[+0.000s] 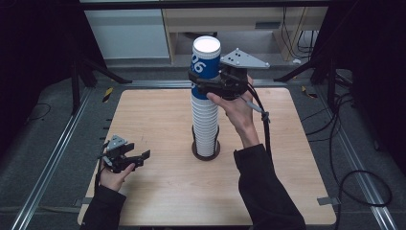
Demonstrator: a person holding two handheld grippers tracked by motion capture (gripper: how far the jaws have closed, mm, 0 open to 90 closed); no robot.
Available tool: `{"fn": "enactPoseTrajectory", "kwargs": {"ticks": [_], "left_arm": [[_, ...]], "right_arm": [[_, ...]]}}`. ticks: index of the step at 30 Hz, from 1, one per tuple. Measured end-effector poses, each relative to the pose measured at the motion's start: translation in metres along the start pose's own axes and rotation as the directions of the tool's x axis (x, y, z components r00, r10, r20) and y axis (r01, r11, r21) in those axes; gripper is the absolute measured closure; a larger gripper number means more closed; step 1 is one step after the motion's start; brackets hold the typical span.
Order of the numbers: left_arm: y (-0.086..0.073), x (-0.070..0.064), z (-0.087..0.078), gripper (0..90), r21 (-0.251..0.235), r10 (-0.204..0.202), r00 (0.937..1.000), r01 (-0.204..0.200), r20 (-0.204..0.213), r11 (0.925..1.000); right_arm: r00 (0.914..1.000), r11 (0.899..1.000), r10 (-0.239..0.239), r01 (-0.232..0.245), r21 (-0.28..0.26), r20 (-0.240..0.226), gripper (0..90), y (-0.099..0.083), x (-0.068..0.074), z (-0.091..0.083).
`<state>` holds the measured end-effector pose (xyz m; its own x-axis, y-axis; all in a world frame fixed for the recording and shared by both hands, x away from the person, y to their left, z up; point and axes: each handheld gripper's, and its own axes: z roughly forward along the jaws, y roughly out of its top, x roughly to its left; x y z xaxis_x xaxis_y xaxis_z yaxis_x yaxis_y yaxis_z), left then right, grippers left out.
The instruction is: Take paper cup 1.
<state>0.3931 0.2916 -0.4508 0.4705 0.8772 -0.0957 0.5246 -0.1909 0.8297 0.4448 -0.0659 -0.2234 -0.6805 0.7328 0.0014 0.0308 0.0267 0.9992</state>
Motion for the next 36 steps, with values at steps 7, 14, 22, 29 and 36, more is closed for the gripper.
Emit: {"fn": "enactPoseTrajectory", "kwargs": {"ticks": [7, 14, 22, 29, 36], "left_arm": [[0.001, 0.000, -0.001, 22.3, -0.009, 0.000, 1.0000, 0.000, -0.004, 1.0000], [0.001, -0.001, -0.002, 22.3, -0.010, 0.006, 1.0000, -0.006, 0.001, 0.9999], [0.002, -0.003, -0.003, 23.2, -0.012, 0.009, 1.0000, -0.009, 0.004, 0.9999], [0.002, -0.007, -0.002, 23.7, -0.006, 0.021, 0.9997, -0.021, 0.010, 0.9998], [0.003, -0.009, -0.002, 24.0, -0.006, 0.026, 0.9995, -0.026, 0.016, 0.9996]], "right_arm": [[0.9999, 0.999, -0.012, 0.012, -0.045, 0.003, 18.9, 0.013, 0.001, -0.010], [0.9994, 0.997, -0.024, 0.026, -0.071, 0.026, 18.9, 0.021, -0.004, -0.023], [0.9947, 0.996, -0.051, 0.057, -0.062, 0.089, 18.9, 0.020, -0.018, -0.056], [0.9925, 0.999, -0.035, 0.038, -0.022, 0.117, 18.9, -0.013, -0.036, -0.091], [0.9911, 0.999, -0.040, 0.037, 0.029, 0.127, 18.9, -0.040, -0.043, -0.104]]}}
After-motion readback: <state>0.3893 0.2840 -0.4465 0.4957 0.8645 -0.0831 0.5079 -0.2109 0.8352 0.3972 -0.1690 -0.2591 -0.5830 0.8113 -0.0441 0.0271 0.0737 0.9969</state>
